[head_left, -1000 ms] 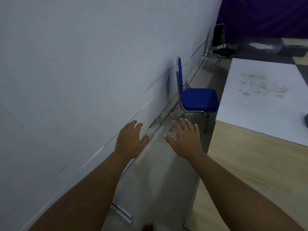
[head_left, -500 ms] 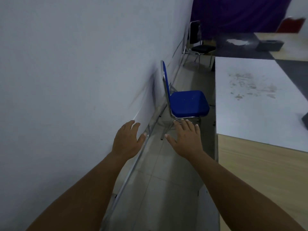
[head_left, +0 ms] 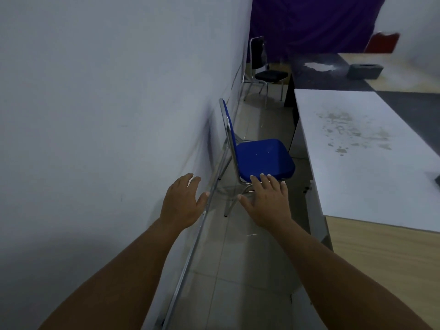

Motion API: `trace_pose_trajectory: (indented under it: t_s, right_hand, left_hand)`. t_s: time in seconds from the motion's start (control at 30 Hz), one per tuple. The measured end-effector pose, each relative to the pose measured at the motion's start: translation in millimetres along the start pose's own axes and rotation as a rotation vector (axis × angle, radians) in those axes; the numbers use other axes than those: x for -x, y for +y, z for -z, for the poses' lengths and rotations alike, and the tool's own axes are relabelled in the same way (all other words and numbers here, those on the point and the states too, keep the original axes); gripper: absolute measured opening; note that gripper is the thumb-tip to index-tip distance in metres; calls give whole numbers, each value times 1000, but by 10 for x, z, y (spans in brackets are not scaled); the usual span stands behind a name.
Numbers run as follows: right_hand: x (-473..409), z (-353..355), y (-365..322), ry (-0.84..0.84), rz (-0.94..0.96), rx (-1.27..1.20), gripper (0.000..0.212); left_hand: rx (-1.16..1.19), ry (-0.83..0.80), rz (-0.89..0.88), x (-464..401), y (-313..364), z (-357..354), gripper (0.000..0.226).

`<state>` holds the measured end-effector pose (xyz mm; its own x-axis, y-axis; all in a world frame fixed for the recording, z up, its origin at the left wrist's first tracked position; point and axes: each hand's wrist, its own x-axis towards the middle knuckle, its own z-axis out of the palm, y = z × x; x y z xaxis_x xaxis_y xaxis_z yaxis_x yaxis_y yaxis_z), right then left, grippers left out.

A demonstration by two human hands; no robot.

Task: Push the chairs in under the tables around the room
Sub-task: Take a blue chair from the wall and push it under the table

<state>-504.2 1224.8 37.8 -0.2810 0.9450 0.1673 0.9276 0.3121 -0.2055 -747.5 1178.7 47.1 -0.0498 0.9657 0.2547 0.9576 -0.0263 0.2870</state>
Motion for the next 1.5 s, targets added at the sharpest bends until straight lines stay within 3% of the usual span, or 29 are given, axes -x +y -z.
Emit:
trace_pose_trajectory:
  t_s: [0.7,1.0,1.5]
  right_hand:
    - [-2564,-207,632,-52,5,17,74]
    - [-3261,-525,779,-99,11,-27,73]
    - [-4660,-1143,631,-151,-40,-98,73]
  left_hand:
    - [-7,-15,62,-2589,-252,-511,62]
    - [2,-11,53,-3452,-400,-729,67]
    - [101,-76,-27,-5324,-711,-1347,44]
